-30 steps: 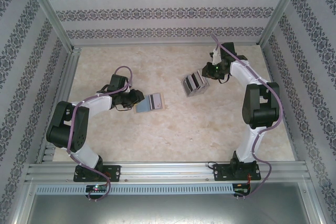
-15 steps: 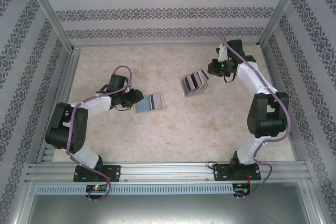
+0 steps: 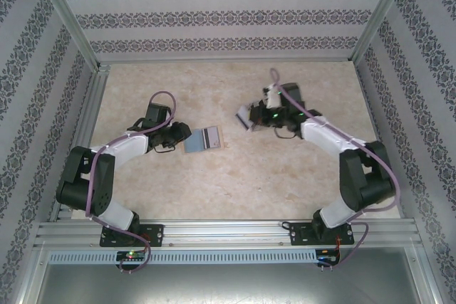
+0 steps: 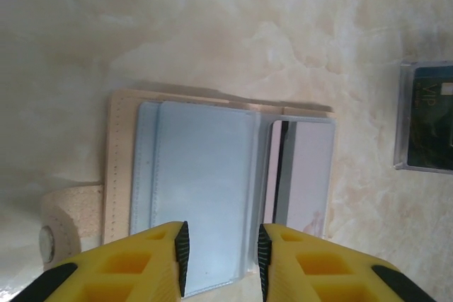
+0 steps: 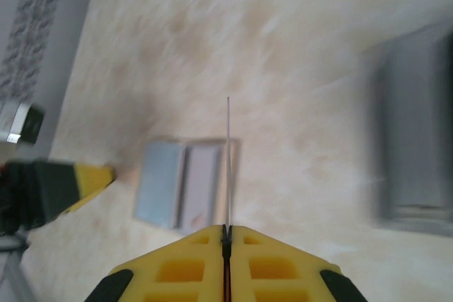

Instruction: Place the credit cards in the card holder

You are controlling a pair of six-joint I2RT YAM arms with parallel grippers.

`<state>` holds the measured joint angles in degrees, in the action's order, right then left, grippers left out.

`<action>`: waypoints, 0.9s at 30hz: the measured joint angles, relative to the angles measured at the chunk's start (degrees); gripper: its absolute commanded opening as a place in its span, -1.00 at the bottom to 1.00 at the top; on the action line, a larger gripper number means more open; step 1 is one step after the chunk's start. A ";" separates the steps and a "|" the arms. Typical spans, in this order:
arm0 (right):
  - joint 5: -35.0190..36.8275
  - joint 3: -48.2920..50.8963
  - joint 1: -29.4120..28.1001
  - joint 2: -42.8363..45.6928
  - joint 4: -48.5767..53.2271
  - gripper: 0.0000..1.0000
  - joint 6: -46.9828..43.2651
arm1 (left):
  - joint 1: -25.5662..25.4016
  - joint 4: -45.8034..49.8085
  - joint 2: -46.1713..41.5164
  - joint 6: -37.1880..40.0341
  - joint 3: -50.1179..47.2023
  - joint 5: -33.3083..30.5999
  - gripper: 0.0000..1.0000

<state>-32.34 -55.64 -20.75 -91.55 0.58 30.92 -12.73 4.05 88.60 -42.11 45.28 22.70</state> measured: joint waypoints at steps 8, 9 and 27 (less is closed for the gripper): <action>0.22 1.31 -12.70 -11.78 -15.56 -0.81 10.93 | 0.00 0.22 1.49 0.04 -0.92 -0.70 -0.40; 0.44 1.25 -13.18 -12.70 -16.48 -0.81 11.52 | 0.00 0.20 1.66 0.04 -1.11 -0.70 -0.41; 1.79 0.09 -13.20 -19.78 -24.81 -0.82 17.40 | 0.00 -0.94 3.37 0.02 -3.82 0.15 -0.50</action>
<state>-30.55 -55.55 -33.95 -111.33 -24.23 48.31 -12.73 3.11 91.96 -42.09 41.45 22.85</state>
